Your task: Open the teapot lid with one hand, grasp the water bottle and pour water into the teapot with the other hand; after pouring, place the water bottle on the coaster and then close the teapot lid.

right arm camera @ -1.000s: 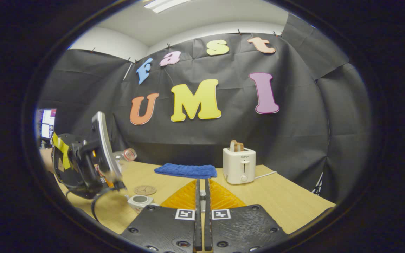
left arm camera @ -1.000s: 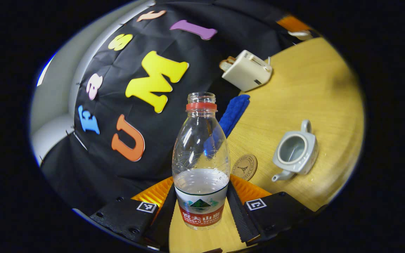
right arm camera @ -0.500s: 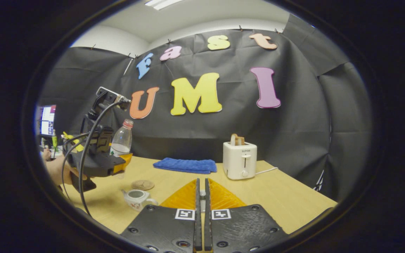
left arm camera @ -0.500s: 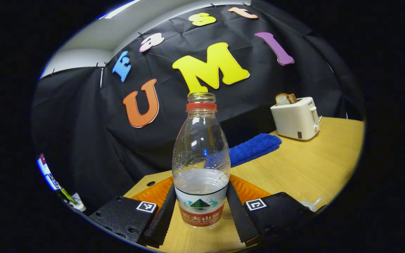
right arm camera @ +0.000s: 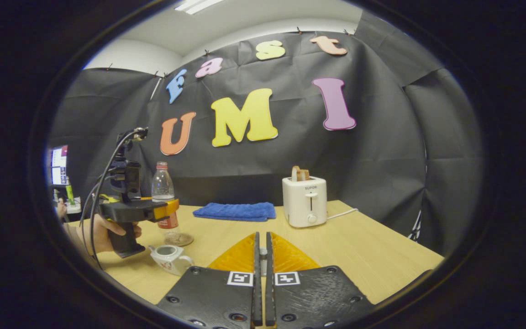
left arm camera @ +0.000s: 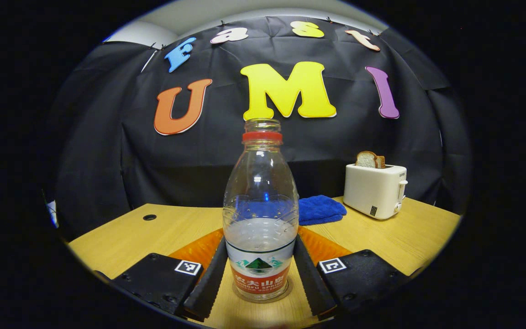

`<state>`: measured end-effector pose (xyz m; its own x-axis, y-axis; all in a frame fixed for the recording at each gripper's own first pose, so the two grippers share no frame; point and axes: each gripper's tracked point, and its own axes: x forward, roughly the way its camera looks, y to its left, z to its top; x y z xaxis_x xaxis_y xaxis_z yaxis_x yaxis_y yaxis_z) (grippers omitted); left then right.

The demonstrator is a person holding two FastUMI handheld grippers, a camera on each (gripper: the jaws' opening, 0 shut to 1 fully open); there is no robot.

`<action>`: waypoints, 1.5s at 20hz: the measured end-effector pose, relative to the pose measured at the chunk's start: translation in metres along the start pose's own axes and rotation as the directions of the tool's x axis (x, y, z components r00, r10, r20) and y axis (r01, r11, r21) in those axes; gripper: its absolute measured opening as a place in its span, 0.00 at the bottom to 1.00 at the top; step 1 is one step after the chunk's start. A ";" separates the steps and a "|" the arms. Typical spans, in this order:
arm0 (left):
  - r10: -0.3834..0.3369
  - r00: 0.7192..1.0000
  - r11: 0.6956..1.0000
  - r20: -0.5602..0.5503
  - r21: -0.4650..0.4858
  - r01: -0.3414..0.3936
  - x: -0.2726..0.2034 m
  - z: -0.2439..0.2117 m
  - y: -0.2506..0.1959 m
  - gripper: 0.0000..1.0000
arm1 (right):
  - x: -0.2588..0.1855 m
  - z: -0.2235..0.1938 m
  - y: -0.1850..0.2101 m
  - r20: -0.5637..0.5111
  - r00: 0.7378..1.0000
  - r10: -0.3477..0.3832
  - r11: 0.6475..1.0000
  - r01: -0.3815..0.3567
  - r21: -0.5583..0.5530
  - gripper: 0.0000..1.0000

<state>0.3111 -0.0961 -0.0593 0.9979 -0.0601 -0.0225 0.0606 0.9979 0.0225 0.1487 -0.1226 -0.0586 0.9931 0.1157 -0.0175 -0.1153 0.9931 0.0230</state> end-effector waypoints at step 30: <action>-0.087 0.990 0.996 -0.112 -0.042 0.083 -0.044 -0.058 0.011 0.96 | -0.018 0.018 0.083 -0.004 0.996 0.087 0.989 -0.086 -0.117 0.02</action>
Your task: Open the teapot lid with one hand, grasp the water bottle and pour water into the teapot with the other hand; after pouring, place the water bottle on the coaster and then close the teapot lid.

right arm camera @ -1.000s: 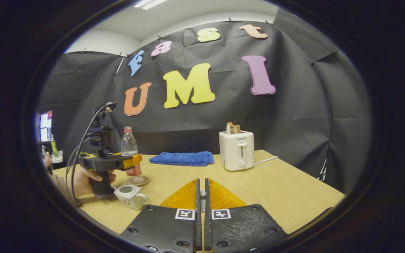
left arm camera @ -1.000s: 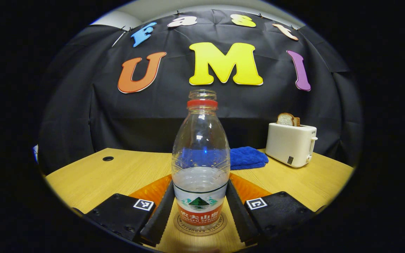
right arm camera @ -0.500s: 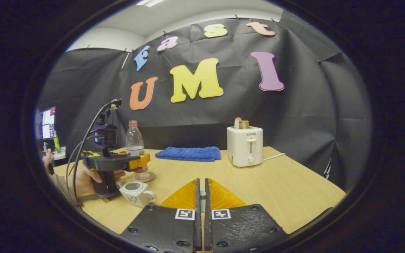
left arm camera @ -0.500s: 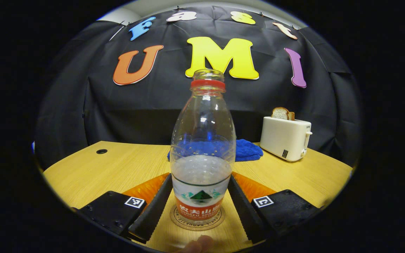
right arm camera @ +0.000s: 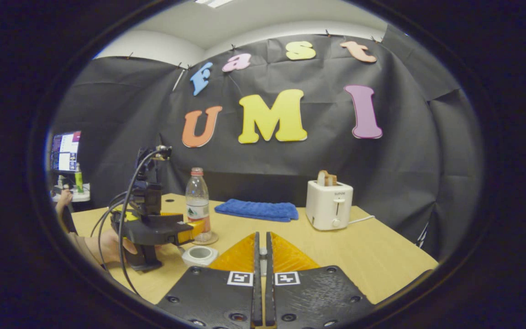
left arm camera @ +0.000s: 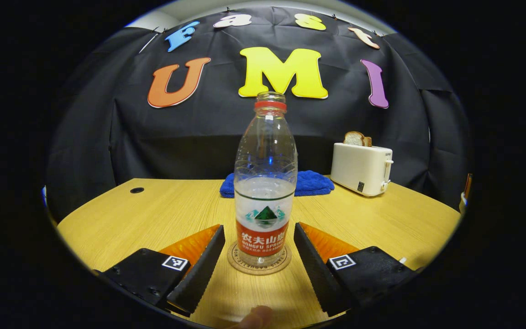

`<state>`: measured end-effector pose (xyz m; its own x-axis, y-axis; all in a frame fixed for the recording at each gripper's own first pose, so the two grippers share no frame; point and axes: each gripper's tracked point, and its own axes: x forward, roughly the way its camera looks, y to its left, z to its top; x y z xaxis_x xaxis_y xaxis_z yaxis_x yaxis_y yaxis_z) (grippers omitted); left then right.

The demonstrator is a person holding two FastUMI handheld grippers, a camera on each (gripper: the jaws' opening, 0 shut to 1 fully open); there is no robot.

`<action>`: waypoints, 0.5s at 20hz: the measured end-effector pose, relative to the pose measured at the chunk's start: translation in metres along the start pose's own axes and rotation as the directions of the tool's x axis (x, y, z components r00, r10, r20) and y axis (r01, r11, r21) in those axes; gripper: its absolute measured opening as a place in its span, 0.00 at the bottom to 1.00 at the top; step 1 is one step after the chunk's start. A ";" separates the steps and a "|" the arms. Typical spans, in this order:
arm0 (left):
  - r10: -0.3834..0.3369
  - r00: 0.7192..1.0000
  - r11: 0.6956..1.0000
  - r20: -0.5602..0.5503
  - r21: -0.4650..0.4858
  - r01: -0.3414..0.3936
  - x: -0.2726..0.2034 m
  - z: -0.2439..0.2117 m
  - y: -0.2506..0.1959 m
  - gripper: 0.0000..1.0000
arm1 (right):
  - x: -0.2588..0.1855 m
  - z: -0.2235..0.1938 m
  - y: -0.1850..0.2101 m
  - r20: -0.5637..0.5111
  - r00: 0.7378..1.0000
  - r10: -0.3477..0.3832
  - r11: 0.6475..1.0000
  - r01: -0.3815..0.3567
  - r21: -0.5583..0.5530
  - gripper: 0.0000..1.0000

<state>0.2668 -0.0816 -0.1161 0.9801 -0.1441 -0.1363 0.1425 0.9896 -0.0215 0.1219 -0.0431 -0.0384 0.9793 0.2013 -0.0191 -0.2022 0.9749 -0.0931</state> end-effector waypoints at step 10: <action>0.172 0.984 0.985 0.052 0.018 -0.173 -0.122 0.006 0.089 0.96 | -0.006 -0.025 0.050 -0.074 0.995 -0.059 0.998 0.060 0.002 0.03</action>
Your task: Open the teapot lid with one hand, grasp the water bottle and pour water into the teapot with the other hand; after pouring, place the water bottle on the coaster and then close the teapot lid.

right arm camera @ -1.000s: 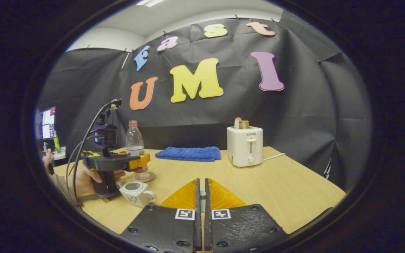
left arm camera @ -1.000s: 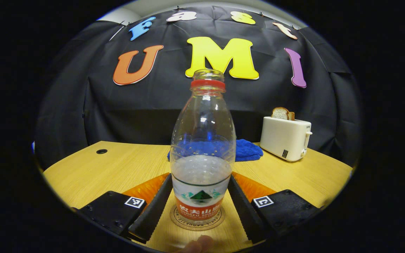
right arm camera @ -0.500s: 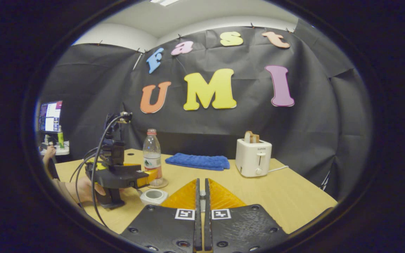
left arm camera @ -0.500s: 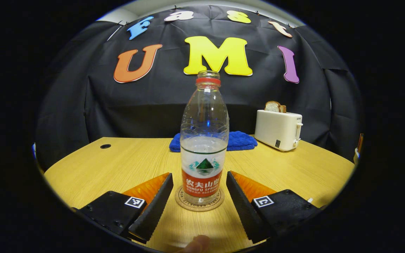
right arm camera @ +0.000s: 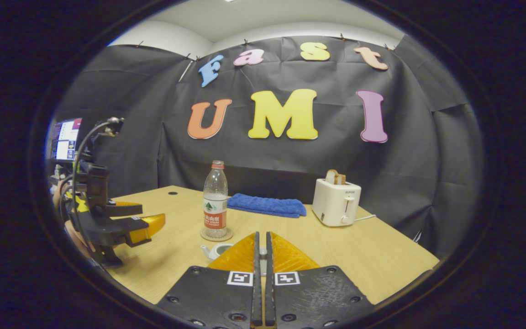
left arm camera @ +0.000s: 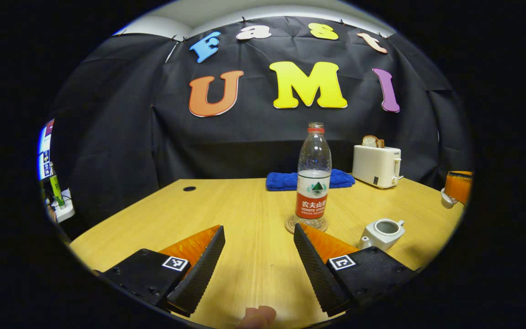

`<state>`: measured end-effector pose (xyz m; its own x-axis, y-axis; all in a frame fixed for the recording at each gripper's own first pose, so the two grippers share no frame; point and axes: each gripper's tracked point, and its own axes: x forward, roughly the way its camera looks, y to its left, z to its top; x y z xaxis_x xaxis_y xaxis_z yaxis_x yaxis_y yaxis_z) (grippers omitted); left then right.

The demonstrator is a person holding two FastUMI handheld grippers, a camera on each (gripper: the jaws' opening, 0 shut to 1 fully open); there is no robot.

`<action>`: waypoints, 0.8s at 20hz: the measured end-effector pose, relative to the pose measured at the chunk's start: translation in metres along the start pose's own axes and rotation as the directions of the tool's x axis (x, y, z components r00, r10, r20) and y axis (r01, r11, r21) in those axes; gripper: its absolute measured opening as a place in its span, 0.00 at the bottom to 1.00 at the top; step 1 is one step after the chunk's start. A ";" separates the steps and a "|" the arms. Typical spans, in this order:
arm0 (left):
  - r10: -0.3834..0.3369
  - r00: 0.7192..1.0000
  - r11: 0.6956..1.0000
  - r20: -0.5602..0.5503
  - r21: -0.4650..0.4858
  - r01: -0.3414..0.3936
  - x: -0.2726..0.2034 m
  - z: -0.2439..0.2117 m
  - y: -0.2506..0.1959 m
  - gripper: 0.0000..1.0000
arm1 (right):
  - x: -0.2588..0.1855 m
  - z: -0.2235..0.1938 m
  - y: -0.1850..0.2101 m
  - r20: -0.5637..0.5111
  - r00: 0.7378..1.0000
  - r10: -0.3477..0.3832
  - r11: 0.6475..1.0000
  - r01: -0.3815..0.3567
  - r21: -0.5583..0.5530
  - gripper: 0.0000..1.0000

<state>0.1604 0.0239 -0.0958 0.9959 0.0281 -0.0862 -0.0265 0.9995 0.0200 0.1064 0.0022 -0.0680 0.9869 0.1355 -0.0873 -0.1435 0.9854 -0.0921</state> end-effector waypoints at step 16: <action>-0.018 1.000 1.000 0.005 0.009 0.018 -0.118 0.054 0.043 0.94 | 0.025 -0.003 0.039 -0.101 0.994 0.044 0.998 -0.039 0.047 0.02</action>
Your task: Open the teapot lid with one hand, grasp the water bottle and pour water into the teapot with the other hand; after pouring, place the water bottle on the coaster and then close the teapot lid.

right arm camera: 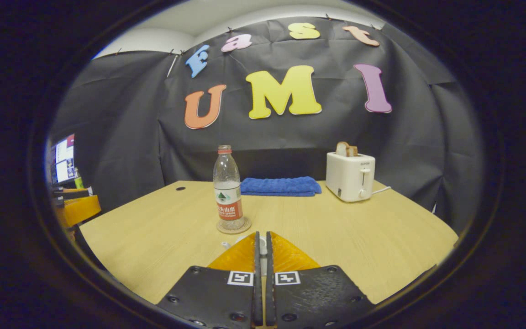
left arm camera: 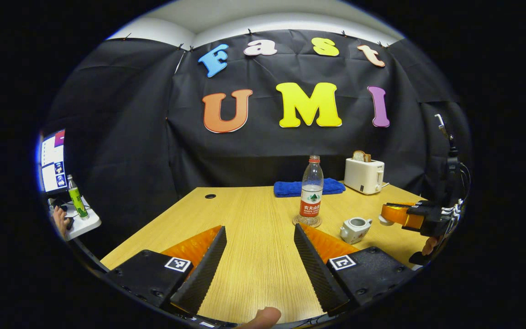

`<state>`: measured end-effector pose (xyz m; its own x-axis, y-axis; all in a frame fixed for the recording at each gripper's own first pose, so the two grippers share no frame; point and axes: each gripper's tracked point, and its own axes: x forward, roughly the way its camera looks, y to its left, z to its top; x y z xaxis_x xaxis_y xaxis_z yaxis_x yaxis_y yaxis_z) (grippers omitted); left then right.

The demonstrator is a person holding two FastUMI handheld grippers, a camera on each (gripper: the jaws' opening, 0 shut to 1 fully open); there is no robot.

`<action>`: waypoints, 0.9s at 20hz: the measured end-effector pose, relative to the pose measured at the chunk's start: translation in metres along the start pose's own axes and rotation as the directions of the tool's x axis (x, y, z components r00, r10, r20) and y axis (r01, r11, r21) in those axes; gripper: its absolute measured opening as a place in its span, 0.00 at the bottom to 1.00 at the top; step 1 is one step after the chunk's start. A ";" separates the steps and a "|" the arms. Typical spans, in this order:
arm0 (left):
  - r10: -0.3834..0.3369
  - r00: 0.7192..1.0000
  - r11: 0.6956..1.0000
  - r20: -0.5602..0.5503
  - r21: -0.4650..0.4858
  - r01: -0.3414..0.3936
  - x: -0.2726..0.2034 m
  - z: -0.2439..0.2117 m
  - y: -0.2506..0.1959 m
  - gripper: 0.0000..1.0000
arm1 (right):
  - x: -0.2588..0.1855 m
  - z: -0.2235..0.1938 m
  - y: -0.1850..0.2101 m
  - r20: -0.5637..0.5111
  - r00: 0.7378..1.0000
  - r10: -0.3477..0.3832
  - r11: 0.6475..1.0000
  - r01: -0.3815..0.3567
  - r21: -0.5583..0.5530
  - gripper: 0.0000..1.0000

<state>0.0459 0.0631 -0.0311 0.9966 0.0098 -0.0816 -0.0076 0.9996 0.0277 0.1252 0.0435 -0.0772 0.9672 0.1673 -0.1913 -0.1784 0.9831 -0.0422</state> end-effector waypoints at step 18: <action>0.017 1.000 1.000 0.012 0.011 -0.017 0.003 0.004 0.018 0.94 | 0.074 -0.018 0.013 -0.053 0.998 0.042 0.999 -0.040 0.038 0.02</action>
<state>0.0488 0.0807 -0.0265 0.9972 0.0267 -0.0693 -0.0240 0.9989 0.0397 0.1914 0.0669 -0.1100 0.9479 0.2038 -0.2449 -0.2096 0.9778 0.0024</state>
